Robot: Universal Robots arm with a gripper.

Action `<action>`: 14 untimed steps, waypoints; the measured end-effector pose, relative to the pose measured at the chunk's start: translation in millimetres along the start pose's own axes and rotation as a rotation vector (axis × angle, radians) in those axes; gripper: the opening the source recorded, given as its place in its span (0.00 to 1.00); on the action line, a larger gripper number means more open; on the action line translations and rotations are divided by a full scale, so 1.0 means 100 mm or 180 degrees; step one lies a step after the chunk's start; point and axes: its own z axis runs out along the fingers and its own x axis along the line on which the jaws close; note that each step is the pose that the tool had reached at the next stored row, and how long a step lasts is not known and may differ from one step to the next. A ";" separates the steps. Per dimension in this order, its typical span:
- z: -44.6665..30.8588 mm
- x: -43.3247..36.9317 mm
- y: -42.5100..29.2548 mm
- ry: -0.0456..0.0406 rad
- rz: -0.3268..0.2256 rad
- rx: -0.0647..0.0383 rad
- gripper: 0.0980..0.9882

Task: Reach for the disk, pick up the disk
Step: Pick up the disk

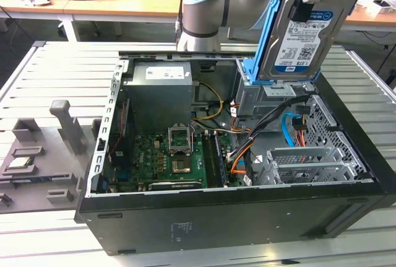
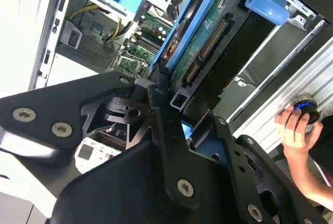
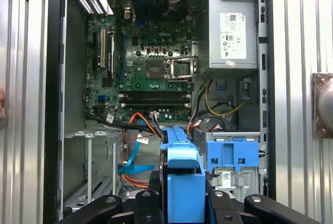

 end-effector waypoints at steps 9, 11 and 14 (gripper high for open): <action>0.000 0.172 0.001 0.0000 0.0000 0.0000 0.30; 0.000 0.210 0.001 0.0000 0.0000 0.0000 0.30; 0.001 0.271 0.001 0.0000 0.0000 0.0000 0.30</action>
